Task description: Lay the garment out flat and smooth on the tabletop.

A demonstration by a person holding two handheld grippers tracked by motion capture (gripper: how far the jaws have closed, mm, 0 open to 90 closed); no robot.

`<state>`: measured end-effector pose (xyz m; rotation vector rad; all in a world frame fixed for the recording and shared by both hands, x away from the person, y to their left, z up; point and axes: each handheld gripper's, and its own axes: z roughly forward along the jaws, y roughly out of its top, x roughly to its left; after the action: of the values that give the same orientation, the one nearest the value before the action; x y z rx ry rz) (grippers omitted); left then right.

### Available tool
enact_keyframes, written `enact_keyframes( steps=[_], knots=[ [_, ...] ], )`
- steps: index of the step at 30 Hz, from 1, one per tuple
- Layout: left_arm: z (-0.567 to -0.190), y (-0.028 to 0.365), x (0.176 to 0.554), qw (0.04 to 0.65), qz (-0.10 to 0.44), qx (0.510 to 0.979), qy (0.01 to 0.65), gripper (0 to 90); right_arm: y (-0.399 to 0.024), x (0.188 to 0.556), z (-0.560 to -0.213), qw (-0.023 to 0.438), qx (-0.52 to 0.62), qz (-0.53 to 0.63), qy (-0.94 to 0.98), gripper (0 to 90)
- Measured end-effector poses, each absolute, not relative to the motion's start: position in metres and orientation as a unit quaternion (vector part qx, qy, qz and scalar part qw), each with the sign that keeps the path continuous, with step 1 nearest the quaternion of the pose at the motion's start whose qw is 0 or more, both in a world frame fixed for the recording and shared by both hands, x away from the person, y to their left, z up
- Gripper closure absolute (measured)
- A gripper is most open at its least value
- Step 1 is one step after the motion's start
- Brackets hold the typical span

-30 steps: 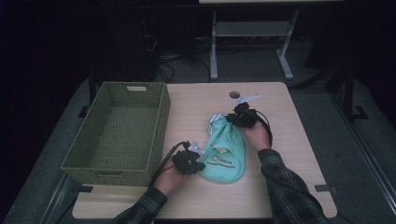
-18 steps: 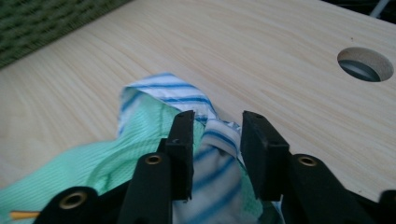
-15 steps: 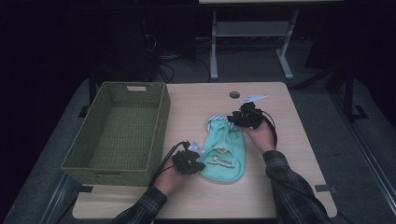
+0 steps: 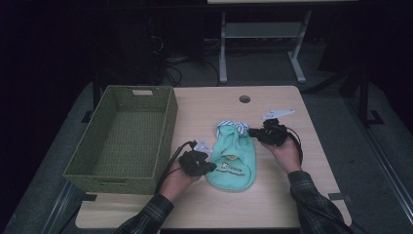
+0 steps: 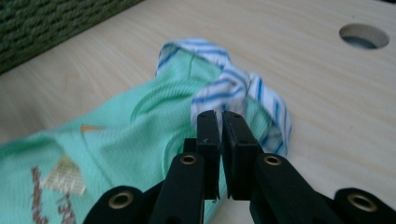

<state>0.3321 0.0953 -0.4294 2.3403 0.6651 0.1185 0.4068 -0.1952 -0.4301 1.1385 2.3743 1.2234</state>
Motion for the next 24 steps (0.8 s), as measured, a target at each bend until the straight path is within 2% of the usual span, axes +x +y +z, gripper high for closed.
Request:
enact_keyframes(
  steps=[8, 14, 19, 24],
  knots=[
    [-0.427, 0.090, 0.360, 0.339, 0.076, 0.896, 0.275, 89.1, -0.205, 0.384, -0.443, 0.116, 0.380, 0.410, 0.821, 88.1],
    [-0.436, 0.084, 0.383, 0.333, 0.076, 0.894, 0.291, 89.1, -0.205, 0.375, -0.458, 0.101, 0.384, 0.398, 0.827, 89.5],
    [-0.448, 0.075, 0.391, 0.323, 0.069, 0.898, 0.292, 89.1, -0.199, 0.375, -0.469, 0.085, 0.382, 0.383, 0.837, 89.6],
    [-0.456, 0.076, 0.393, 0.298, 0.078, 0.905, 0.292, 89.4, -0.195, 0.372, -0.471, 0.092, 0.371, 0.365, 0.849, 89.7]
  ],
)
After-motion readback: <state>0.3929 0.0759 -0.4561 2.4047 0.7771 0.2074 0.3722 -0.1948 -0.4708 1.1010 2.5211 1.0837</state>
